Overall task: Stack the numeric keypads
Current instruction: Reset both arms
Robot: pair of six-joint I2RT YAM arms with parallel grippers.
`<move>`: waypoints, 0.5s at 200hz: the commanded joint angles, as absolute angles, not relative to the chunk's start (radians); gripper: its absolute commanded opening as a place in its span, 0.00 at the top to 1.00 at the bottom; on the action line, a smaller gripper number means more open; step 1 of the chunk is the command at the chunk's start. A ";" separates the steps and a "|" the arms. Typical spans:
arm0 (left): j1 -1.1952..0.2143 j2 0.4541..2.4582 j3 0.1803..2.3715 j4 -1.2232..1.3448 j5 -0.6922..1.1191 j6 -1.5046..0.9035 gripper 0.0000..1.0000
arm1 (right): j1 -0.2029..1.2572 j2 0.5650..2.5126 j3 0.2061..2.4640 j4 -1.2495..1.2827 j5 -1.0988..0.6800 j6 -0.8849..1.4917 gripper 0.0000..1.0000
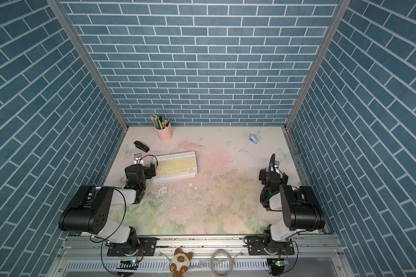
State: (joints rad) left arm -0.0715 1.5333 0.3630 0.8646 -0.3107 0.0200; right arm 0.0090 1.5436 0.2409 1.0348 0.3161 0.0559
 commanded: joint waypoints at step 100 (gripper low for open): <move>-0.080 1.530 0.366 0.913 -0.308 0.039 0.01 | -0.010 1.543 0.379 0.896 0.214 0.080 0.01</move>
